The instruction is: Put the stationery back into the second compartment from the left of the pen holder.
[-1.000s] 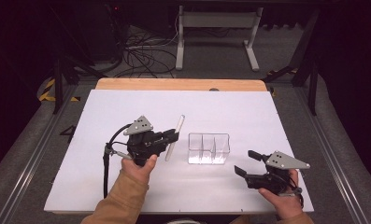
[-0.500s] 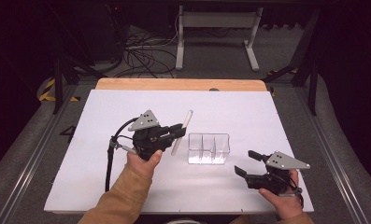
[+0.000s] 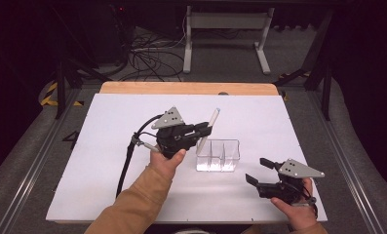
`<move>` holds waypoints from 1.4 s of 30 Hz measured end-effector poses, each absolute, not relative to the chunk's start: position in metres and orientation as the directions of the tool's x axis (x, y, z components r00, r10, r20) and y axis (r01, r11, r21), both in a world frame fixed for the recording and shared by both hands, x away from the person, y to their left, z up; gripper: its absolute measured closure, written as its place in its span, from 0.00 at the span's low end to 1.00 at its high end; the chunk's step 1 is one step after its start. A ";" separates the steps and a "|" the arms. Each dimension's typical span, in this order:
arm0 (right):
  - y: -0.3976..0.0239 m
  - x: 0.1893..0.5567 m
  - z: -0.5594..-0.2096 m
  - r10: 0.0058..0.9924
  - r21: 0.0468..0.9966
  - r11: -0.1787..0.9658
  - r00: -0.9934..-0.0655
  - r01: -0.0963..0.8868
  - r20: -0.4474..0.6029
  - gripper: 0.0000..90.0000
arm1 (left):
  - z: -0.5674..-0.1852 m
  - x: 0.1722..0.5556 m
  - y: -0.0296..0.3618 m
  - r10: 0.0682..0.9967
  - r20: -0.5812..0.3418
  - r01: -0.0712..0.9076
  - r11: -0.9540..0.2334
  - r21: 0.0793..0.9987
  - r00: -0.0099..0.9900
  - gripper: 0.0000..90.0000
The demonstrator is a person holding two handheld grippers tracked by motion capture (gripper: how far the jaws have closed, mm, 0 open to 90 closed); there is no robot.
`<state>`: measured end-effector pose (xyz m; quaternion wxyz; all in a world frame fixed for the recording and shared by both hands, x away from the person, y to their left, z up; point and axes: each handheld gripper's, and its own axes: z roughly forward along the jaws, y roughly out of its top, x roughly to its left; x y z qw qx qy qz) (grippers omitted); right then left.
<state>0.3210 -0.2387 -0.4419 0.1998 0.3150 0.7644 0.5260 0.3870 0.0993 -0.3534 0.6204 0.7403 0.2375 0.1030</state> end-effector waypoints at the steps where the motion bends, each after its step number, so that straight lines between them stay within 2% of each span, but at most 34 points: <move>1: -0.239 0.321 -0.442 0.691 0.930 0.249 -0.722 0.270 0.025 0.24 | -0.354 0.388 0.097 0.473 -0.149 0.225 -0.107 0.968 0.868 0.88; 20: -0.238 0.321 -0.444 0.687 0.929 0.256 -0.726 0.268 0.020 0.24 | -0.378 0.405 0.060 0.445 -0.137 0.192 -0.081 0.978 0.885 0.87; 40: -0.238 0.321 -0.444 0.684 0.929 0.258 -0.729 0.266 0.019 0.24 | -0.398 0.402 0.056 0.436 -0.105 0.192 -0.159 0.969 0.894 0.87; 41: -0.238 0.321 -0.444 0.683 0.929 0.258 -0.730 0.264 0.018 0.24 | -0.398 0.401 0.056 0.443 -0.101 0.187 -0.155 0.970 0.891 0.83; 42: -0.238 0.321 -0.444 0.683 0.930 0.258 -0.730 0.264 0.018 0.24 | -0.398 0.400 0.057 0.447 -0.102 0.185 -0.148 0.971 0.889 0.75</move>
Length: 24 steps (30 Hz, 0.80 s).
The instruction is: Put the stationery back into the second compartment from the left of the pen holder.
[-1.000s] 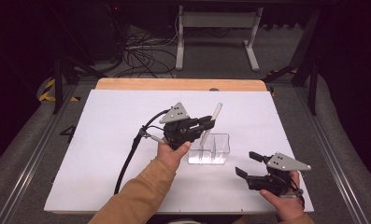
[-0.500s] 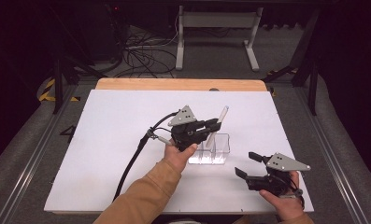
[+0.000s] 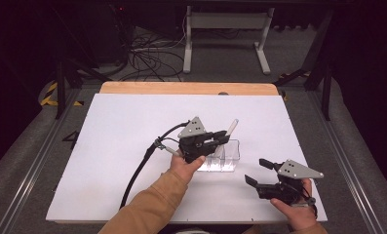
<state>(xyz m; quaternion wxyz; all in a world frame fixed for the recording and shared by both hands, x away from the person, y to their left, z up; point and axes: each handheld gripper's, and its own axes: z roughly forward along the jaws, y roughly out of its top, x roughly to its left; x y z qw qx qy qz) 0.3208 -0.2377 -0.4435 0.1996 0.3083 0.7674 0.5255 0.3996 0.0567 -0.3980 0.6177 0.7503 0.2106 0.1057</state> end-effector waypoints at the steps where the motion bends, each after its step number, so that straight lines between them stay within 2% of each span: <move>1: -0.238 0.321 -0.443 0.683 0.930 0.257 -0.730 0.263 0.018 0.24 | -0.397 0.399 0.058 0.452 -0.099 0.186 -0.153 0.971 0.886 0.68; 4: -0.239 0.321 -0.443 0.686 0.931 0.253 -0.727 0.263 0.019 0.24 | -0.394 0.397 0.065 0.487 -0.079 0.182 -0.168 0.969 0.870 0.50; 11: -0.238 0.322 -0.442 0.687 0.933 0.249 -0.726 0.259 0.018 0.23 | -0.381 0.381 0.091 0.533 -0.018 0.139 -0.188 0.972 0.846 0.32; 18: -0.238 0.320 -0.441 0.686 0.939 0.243 -0.728 0.244 0.011 0.23 | -0.372 0.359 0.116 0.560 0.061 0.085 -0.231 0.969 0.826 0.22; 24: -0.238 0.319 -0.441 0.681 0.945 0.236 -0.733 0.228 0.006 0.22 | -0.377 0.344 0.145 0.594 0.070 0.087 -0.232 0.969 0.801 0.17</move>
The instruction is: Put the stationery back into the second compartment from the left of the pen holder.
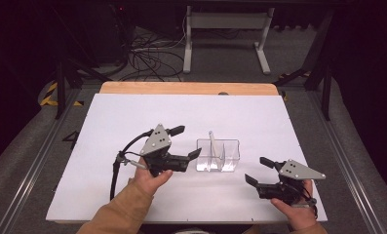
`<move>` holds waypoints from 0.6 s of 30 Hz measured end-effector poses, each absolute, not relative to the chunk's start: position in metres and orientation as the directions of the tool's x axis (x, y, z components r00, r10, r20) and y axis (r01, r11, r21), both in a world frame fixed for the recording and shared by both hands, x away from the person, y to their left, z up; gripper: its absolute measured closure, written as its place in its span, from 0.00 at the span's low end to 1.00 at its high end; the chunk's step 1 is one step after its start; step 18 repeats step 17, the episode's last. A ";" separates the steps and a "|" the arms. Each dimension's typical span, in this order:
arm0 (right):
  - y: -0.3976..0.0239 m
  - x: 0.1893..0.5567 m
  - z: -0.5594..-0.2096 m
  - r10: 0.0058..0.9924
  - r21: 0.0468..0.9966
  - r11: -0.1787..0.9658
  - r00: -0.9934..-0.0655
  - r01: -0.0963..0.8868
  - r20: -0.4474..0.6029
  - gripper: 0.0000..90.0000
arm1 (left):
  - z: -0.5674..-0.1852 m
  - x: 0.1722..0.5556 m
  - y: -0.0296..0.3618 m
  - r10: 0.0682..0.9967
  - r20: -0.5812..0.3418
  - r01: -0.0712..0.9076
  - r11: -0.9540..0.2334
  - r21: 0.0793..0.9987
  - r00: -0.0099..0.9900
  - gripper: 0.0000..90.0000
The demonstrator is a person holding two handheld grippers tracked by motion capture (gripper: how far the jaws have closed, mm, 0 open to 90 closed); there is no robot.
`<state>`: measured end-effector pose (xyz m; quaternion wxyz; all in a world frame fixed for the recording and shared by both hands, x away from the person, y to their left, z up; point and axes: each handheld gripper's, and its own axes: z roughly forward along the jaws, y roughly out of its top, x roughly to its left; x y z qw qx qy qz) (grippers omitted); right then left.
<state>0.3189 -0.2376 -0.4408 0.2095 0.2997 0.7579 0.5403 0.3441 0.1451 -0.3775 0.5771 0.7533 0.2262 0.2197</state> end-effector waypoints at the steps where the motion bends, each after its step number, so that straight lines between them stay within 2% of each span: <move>1: -0.238 0.319 -0.441 0.679 0.945 0.235 -0.734 0.226 0.007 0.22 | -0.379 0.342 0.151 0.602 0.073 0.090 -0.237 0.967 0.795 0.16; 6: -0.240 0.317 -0.442 0.680 0.950 0.225 -0.734 0.216 0.006 0.21 | -0.397 0.329 0.188 0.643 0.029 0.155 -0.227 0.961 0.765 0.13; 11: -0.241 0.316 -0.443 0.686 0.951 0.223 -0.728 0.216 0.004 0.21 | -0.422 0.313 0.219 0.690 0.069 0.181 -0.282 0.942 0.720 0.12; 18: -0.240 0.316 -0.444 0.685 0.951 0.225 -0.729 0.214 0.002 0.21 | -0.440 0.296 0.240 0.724 0.081 0.198 -0.292 0.936 0.685 0.11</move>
